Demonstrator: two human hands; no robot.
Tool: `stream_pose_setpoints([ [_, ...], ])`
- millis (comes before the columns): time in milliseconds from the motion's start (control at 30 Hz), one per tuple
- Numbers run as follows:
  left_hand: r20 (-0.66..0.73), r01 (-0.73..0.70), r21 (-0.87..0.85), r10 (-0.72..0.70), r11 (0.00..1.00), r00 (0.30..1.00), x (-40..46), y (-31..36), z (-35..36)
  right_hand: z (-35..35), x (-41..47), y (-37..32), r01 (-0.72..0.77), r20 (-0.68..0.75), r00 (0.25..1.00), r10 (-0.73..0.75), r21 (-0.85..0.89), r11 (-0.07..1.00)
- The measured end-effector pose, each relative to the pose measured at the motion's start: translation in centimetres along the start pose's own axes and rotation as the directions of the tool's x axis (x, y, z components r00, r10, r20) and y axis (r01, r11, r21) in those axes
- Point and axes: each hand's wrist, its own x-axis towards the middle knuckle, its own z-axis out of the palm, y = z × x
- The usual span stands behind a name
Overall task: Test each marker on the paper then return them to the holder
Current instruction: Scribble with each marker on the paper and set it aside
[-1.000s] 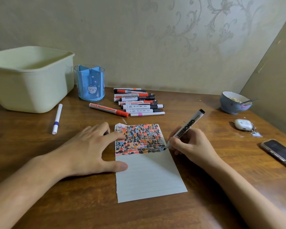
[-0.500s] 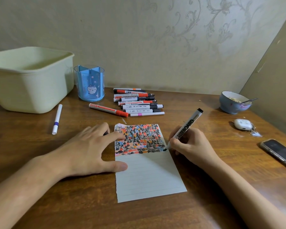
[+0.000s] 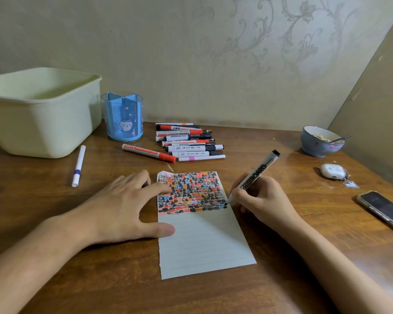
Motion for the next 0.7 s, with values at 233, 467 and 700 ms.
stream_pose_setpoints([
  [233,0.005,0.003,-0.013,-0.003,1.000,1.000,0.0,0.0,0.0,-0.1,0.0,-0.2,-0.026,-0.001,1.000,0.026,0.022,0.999],
  [467,0.007,0.022,-0.030,-0.022,0.999,1.000,-0.2,0.4,-0.2,-0.2,0.2,-1.8,-0.048,-0.002,0.999,0.049,0.198,0.979],
  [700,-0.026,0.034,-0.084,-0.036,0.996,0.999,-0.2,0.5,-0.4,0.1,1.6,-6.1,0.006,0.157,0.986,-0.046,0.247,0.969],
])
